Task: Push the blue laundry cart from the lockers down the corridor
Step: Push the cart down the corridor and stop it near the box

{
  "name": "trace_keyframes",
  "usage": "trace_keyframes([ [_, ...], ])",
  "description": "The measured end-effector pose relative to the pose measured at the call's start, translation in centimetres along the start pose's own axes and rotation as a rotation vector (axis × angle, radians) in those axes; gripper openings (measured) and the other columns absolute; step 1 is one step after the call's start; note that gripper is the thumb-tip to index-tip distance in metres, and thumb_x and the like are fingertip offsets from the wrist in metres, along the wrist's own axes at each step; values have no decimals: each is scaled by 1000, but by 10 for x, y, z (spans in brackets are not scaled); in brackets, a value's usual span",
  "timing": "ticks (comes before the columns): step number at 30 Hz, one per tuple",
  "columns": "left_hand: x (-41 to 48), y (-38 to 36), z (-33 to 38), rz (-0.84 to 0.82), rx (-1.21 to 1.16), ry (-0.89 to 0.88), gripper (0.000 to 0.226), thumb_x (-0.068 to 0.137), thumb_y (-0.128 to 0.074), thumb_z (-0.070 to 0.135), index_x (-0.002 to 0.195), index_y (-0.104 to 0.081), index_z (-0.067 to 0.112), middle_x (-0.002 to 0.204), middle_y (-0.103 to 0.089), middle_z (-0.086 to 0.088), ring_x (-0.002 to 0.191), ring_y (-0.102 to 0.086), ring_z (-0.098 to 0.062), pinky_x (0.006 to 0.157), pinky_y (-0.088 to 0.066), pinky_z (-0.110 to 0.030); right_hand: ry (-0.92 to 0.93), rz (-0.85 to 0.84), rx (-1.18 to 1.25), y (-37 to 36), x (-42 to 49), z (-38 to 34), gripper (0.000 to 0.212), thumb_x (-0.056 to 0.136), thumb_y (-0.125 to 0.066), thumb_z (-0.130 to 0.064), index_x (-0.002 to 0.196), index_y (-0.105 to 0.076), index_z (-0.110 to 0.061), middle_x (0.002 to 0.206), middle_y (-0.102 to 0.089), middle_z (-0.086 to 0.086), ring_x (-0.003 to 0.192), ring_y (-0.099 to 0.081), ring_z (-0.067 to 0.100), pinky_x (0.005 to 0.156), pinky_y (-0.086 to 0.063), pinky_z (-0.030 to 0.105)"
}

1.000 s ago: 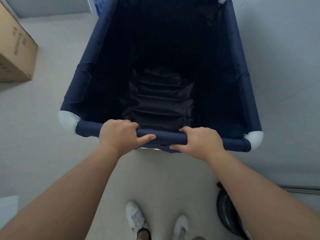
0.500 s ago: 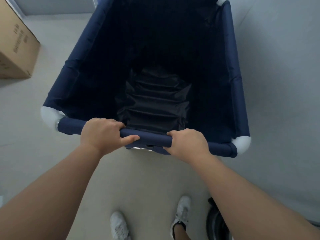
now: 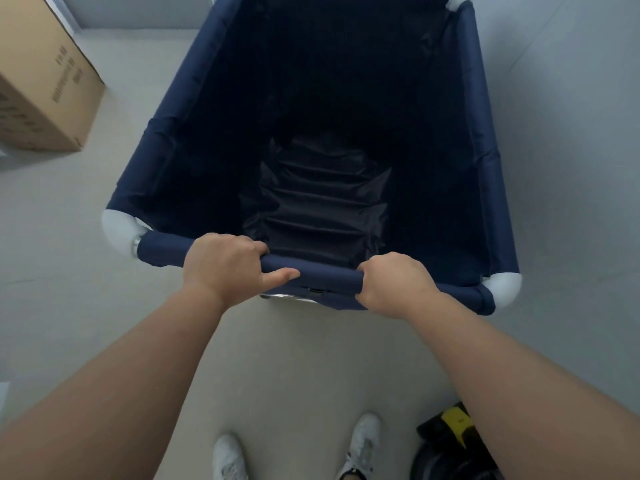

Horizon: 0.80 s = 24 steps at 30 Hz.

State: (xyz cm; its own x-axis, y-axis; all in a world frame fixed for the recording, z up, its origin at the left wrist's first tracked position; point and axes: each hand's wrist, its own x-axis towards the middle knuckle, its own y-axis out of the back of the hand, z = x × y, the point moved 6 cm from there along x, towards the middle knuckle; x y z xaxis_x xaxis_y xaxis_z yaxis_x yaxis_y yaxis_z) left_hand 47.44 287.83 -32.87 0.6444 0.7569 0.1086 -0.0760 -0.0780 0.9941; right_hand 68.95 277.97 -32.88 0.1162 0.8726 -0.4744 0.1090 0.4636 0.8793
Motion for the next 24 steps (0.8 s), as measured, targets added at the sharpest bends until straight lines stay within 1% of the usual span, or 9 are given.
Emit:
trace_keyframes([
  [2,4,0,2,0,-4,-3,92,74,-2,92,68,-67,27,57,-60,8,52,-55,-16,51,-43,-33,-1,-10,4,3,3,4,18,82,-57,-26,97,-66,-29,70,-53,-9,66,-53,17,57,-40,31],
  [7,14,6,13,-18,5,19,90,74,-2,92,62,-62,27,52,-54,9,48,-51,-15,47,-40,-31,19,-78,-7,8,9,16,9,79,-57,-21,82,-59,-29,70,-56,-7,61,-51,14,51,-38,30],
  [9,17,5,25,-22,-7,37,90,72,-1,93,62,-61,27,53,-53,9,50,-51,-15,47,-37,-30,30,-102,-23,9,10,29,11,78,-57,-20,77,-57,-31,68,-55,-7,59,-49,12,48,-35,29],
  [12,28,6,56,-7,-19,48,86,74,-8,93,64,-63,26,54,-54,8,50,-51,-16,47,-27,-30,3,-120,-64,13,10,60,15,77,-58,-21,69,-51,-32,68,-57,-7,59,-51,13,48,-35,28],
  [15,38,2,86,-22,-23,39,86,75,-8,91,65,-62,26,55,-55,8,50,-51,-16,47,-24,-31,-30,-114,-79,17,8,90,19,75,-59,-21,65,-48,-33,68,-57,-6,59,-51,13,47,-35,28],
  [17,46,0,92,-23,-17,49,85,75,-8,91,65,-61,26,55,-54,9,51,-52,-16,48,-24,-31,-26,-94,-64,19,8,101,14,75,-57,-21,68,-52,-32,67,-57,-6,58,-51,13,47,-35,28],
  [19,53,-1,90,-36,-14,60,86,74,-6,92,67,-62,27,57,-56,9,53,-53,-16,49,-27,-31,-11,-68,-47,21,9,103,10,75,-56,-22,76,-55,-31,67,-55,-7,58,-50,13,48,-37,28],
  [22,59,-3,83,-45,-8,68,90,70,2,92,69,-62,28,60,-58,9,56,-54,-15,49,-31,-31,-10,-32,-19,22,14,101,16,75,-56,-22,88,-62,-30,68,-54,-8,59,-50,14,52,-40,30],
  [24,64,-4,80,-37,-10,69,92,71,4,91,69,-63,28,59,-58,8,56,-55,-15,49,-35,-31,-9,-40,2,20,18,103,20,77,-56,-25,94,-65,-29,70,-55,-7,62,-53,16,54,-42,31],
])
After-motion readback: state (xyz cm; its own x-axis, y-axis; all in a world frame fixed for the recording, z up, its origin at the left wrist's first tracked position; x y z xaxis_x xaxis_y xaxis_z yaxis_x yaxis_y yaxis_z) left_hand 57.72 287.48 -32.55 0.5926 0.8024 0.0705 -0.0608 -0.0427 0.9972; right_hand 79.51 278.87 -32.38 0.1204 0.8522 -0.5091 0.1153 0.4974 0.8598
